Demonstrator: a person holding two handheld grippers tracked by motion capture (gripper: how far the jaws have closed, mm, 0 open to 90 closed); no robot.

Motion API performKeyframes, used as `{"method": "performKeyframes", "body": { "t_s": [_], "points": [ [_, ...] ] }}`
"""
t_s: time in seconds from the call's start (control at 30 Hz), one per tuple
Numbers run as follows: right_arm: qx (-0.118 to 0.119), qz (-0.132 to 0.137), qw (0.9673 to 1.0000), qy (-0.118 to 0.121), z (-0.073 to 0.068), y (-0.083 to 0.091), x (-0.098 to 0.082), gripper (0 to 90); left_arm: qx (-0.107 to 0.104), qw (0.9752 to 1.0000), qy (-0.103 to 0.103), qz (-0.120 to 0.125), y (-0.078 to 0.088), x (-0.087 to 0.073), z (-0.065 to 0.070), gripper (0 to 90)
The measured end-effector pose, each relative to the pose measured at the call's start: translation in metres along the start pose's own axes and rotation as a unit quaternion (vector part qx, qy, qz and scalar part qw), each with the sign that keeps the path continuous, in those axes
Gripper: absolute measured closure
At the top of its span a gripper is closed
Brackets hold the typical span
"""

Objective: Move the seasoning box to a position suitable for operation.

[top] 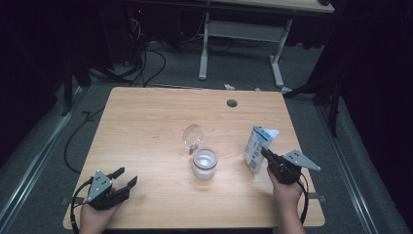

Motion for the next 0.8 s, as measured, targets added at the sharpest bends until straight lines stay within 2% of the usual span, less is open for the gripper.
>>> {"method": "performKeyframes", "body": {
  "t_s": [0.23,0.4,0.67,0.8],
  "points": [
    [-0.004,-0.002,0.9999,0.009,-0.002,0.004,-0.006,88.7,-0.008,0.9999,0.013,-0.002,-0.004,0.003,-0.001,40.6],
    [-0.004,-0.003,1.0,0.008,-0.005,0.008,-0.008,88.1,-0.011,0.9999,0.011,-0.003,-0.007,0.004,0.001,40.6],
    [-0.012,-0.008,0.9993,0.034,-0.013,0.011,-0.007,87.6,-0.015,0.9998,0.01,0.003,-0.007,0.006,0.001,40.6],
    [-0.014,-0.01,0.9991,0.039,-0.017,0.012,-0.007,87.2,-0.016,0.9998,0.012,0.003,-0.006,0.006,-0.001,40.6]
  ]
}}
Point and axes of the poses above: each handheld gripper's, and its own axes: y roughly backward along the jaws, x roughly out of its top, z roughly to its right, the point moved 2 cm from there along -y, roughly forward along the jaws, and after that the axes turned 13 degrees about y, right-handed, at the moved point
